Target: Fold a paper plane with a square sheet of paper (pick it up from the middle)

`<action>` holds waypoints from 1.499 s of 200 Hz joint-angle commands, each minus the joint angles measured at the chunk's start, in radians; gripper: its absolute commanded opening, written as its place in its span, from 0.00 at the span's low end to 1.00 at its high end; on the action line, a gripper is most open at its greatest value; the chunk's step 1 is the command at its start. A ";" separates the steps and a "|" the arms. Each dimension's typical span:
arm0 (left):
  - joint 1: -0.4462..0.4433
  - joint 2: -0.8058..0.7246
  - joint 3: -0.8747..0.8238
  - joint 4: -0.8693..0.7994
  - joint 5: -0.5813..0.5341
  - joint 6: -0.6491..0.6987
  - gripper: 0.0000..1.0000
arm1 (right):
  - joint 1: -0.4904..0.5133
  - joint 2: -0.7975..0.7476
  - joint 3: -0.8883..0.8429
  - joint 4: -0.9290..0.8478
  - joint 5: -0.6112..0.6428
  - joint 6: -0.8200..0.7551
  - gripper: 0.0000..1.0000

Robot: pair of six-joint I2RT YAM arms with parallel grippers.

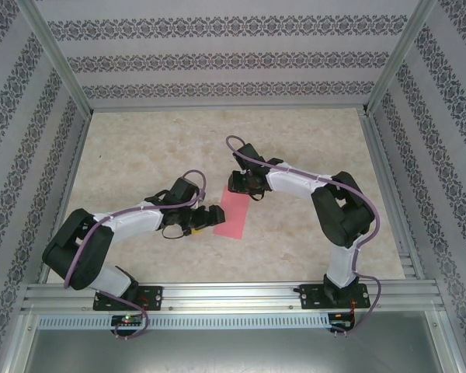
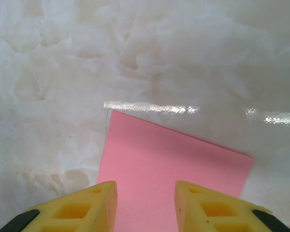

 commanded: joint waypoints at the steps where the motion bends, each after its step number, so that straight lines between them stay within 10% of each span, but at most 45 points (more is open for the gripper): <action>1: -0.032 0.001 0.037 0.019 -0.019 -0.027 0.94 | -0.007 0.023 -0.008 -0.021 0.016 0.038 0.37; 300: -0.110 0.110 0.163 -0.128 -0.084 -0.046 0.93 | -0.121 0.140 -0.171 0.120 -0.123 0.096 0.36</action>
